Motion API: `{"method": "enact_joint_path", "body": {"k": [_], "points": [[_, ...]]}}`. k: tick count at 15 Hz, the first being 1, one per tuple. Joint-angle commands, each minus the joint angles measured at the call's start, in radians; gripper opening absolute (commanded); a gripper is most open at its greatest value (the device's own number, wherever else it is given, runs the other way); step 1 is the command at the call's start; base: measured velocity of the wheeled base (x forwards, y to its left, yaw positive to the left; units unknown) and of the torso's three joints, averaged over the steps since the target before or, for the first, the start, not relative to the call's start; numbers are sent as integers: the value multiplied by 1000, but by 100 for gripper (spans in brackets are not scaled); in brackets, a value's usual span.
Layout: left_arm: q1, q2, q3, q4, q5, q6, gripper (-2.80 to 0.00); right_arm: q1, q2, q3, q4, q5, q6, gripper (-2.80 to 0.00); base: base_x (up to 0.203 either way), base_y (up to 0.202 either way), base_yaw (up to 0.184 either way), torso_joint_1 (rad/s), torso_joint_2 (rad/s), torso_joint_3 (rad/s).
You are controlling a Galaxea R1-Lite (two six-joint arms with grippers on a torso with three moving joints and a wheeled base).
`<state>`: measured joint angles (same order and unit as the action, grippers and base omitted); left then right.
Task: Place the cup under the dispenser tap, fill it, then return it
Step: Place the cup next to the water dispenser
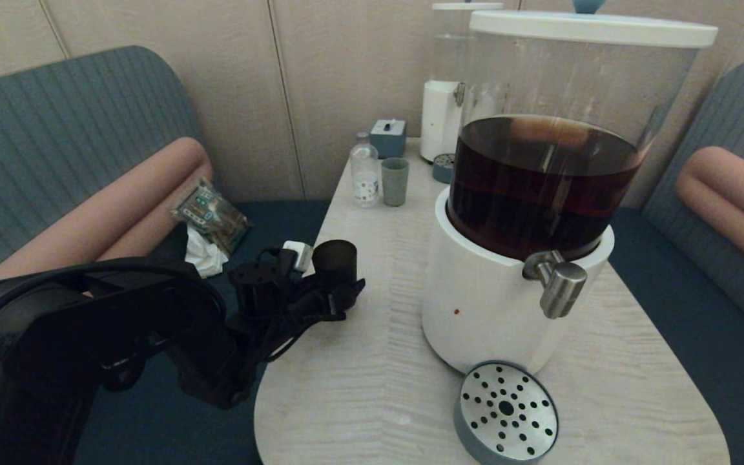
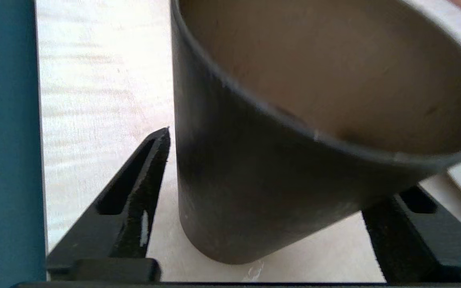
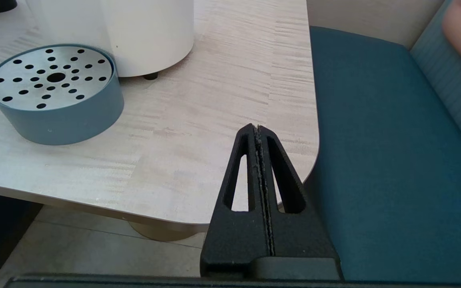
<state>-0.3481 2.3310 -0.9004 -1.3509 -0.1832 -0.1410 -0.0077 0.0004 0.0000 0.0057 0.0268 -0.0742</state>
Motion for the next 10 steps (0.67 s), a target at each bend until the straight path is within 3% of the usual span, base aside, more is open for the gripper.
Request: {"method": "enact_joint_path", "body": {"k": [1, 10], "points": [[0, -12, 9, -11, -1, 2, 0, 0, -3, 0, 0, 1, -1, -280, 0, 0, 0, 0, 0, 0], [-11, -168, 217, -28, -1, 31, 0, 0, -3, 0, 0, 1, -1, -280, 0, 0, 0, 0, 0, 0]]}}
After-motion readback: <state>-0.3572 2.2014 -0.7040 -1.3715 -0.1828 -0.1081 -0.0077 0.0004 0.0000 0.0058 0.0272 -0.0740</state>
